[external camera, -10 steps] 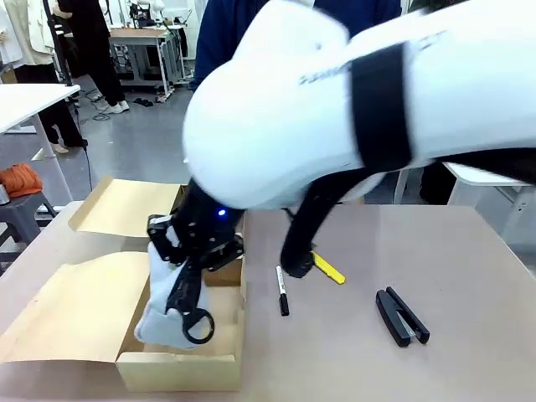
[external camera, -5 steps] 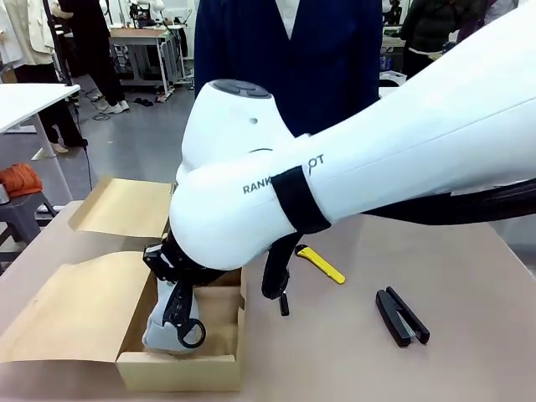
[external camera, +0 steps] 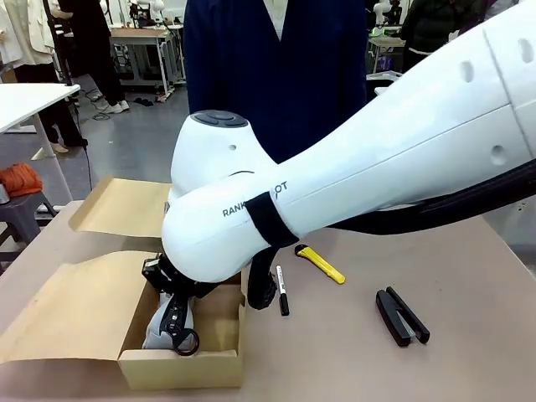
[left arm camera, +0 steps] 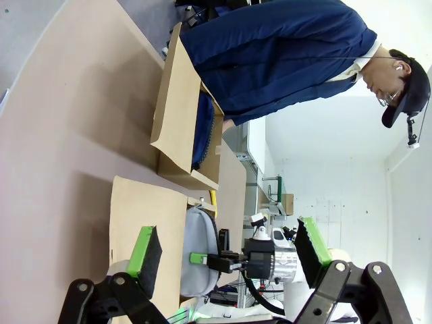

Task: Place items inside the box.
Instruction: Pick up a Pencil pouch or Stapler and place it inside the Mailer Box closest to the robot.

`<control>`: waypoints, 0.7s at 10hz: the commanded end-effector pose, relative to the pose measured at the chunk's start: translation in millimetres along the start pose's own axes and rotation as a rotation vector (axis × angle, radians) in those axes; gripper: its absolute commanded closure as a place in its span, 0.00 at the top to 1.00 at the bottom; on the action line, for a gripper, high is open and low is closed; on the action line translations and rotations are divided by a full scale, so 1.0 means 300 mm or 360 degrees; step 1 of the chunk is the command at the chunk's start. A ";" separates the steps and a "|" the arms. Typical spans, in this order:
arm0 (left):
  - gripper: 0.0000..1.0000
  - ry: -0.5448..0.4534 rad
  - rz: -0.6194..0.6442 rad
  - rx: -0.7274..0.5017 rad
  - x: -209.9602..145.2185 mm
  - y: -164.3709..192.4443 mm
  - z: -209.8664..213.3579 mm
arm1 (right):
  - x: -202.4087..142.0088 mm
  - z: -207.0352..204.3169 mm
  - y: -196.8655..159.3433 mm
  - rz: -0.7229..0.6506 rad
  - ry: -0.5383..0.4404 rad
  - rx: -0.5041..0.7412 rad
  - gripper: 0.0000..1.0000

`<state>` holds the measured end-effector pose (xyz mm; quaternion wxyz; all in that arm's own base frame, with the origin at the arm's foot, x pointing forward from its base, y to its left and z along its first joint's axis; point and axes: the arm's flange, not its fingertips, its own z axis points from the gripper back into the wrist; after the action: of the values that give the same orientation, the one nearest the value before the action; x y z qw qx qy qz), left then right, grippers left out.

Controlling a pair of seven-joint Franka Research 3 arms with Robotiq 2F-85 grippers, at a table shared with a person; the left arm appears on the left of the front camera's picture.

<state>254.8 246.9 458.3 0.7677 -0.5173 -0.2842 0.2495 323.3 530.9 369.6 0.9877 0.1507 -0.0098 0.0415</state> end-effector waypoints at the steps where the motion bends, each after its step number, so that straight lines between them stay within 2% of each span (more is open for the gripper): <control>1: 1.00 -0.0010 -0.0026 -0.0028 -0.002 0.000 -0.003 | 0.024 -0.042 0.045 -0.0038 -0.0013 -0.0070 0.06; 6: 1.00 -0.0010 -0.0026 -0.0028 -0.002 0.000 -0.003 | 0.010 -0.075 0.017 -0.0042 0.0052 -0.0082 0.06; 7: 1.00 -0.0010 -0.0026 -0.0028 -0.002 0.000 -0.003 | 0.007 -0.072 0.016 -0.0030 0.0078 -0.0081 0.27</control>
<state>254.8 246.9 458.3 0.7678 -0.5172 -0.2843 0.2494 328.3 537.9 345.9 0.9903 0.1329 0.0091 0.0406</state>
